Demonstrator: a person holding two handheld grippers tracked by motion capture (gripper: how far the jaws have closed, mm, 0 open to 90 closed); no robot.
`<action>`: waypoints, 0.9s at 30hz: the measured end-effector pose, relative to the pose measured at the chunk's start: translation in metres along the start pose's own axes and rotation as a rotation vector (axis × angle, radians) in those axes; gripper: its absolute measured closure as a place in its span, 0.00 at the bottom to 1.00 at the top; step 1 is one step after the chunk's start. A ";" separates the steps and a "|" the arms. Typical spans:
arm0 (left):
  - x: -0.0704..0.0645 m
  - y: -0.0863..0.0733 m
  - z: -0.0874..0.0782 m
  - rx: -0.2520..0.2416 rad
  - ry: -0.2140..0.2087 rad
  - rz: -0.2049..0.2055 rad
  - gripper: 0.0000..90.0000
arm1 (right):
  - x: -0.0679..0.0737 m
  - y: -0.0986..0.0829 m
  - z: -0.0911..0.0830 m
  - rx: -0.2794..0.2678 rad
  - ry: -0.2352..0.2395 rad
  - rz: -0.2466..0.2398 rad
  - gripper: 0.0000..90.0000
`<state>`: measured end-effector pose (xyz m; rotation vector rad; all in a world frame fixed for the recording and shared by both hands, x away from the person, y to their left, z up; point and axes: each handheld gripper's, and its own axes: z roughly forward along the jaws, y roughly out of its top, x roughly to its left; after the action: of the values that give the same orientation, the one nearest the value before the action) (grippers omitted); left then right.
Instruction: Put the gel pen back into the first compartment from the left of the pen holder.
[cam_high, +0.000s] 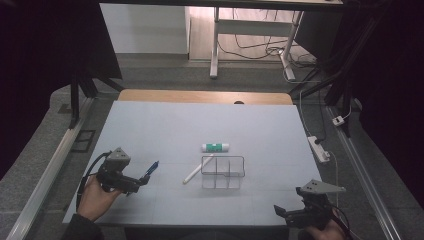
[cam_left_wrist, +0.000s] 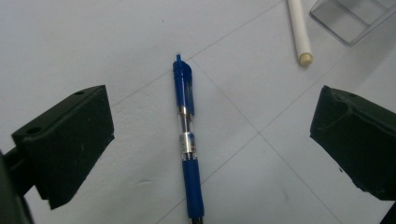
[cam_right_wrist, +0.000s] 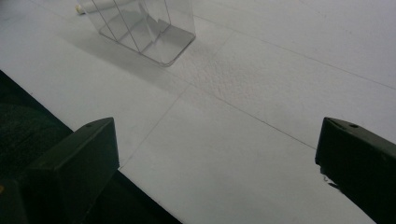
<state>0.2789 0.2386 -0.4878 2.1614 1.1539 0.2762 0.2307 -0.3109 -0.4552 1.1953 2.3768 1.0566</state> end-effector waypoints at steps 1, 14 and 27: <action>0.000 0.000 0.002 0.014 0.002 0.002 0.00 | 0.000 0.000 0.000 0.001 0.000 0.000 0.00; 0.008 -0.003 0.030 0.202 0.035 -0.016 0.00 | 0.000 0.000 0.000 0.007 -0.002 -0.004 0.00; 0.007 -0.006 0.039 0.332 0.100 -0.032 0.22 | 0.000 0.000 0.001 0.009 -0.003 -0.008 0.00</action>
<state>0.2978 0.2286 -0.5222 2.4353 1.3690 0.1908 0.2310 -0.3100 -0.4555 1.1890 2.3846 1.0420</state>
